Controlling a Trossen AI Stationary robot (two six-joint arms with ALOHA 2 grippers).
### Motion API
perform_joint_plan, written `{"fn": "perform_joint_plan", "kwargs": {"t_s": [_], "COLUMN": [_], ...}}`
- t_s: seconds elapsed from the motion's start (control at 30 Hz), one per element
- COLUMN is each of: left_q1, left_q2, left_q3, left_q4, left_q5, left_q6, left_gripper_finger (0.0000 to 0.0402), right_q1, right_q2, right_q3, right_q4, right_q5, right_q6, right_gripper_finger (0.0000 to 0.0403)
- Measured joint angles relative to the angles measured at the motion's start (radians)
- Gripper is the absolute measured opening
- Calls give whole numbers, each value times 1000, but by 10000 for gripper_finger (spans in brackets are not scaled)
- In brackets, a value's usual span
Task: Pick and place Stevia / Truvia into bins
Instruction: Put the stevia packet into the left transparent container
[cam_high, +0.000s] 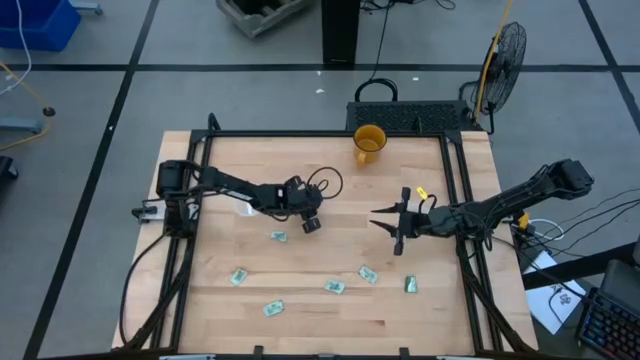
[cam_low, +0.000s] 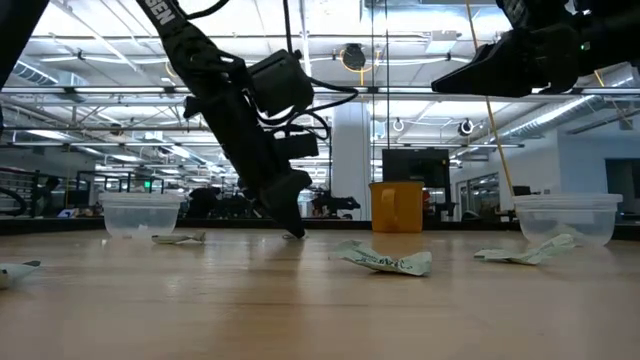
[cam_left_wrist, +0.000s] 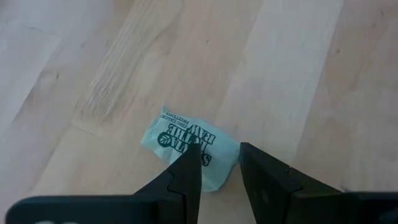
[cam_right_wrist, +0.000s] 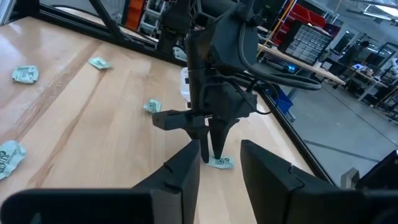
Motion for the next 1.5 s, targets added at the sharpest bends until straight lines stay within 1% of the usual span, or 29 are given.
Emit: {"fn": "perform_joint_plan", "kwargs": {"t_s": [0.1, 0.17, 0.27, 0.3, 0.4, 0.5, 0.57, 0.67, 0.83, 0.97, 1.03, 1.1, 1.17, 1.27, 1.4, 1.5], "left_q1": [0, -1, 0, 1, 0, 2, 1, -1, -17, -24, -30, -41, -58, -72, -73, -71], "left_q2": [1, 0, -4, -4, -15, -60, -131, -266, -537, -710, -762, -791, -805, -809, -805, -804], "left_q3": [0, 0, -1, -1, -3, -4, -2, 3, 2, 2, -6, -43, -102, -215, -336, -386], "left_q4": [-6, -9, -12, -12, -23, -84, -158, -285, -538, -780, -880, -949, -927, -840, -763, -744], "left_q5": [4, 8, 6, 3, -26, -35, -37, -53, -112, -109, -96, -84, -83, -76, -38, -15], "left_q6": [1, 2, 4, 11, 20, 41, 46, 44, 2, -134, -231, -312, -357, -367, -402, -468], "left_gripper_finger": [103, 78, 27, 17, 17, 16, 9, 11, 15, 8, 9, 15, 18, 14, 8, 24], "right_q1": [0, 0, 0, 0, 0, 0, 0, 1, 1, 1, 1, 1, 0, 0, -2, -3], "right_q2": [0, 0, 0, 0, 0, 0, 0, 0, 0, 0, 0, 0, 0, 0, 0, 0], "right_q3": [0, 0, 0, 0, 0, 0, 0, 1, 2, 2, 2, 2, 2, 1, 1, 1], "right_q4": [0, 0, 0, 0, 0, -1, -1, -11, -10, -9, -8, -4, 1, 11, 15, 16], "right_q5": [0, 0, 0, 0, 0, -1, -1, -1, -1, -1, -1, -1, -1, -1, -1, -1], "right_q6": [0, 1, 1, 1, 11, 25, 26, 27, 28, 28, 28, 28, 28, 28, 28, 27], "right_gripper_finger": [106, 105, 105, 105, 105, 105, 105, 105, 105, 105, 105, 105, 105, 105, 105, 105]}}
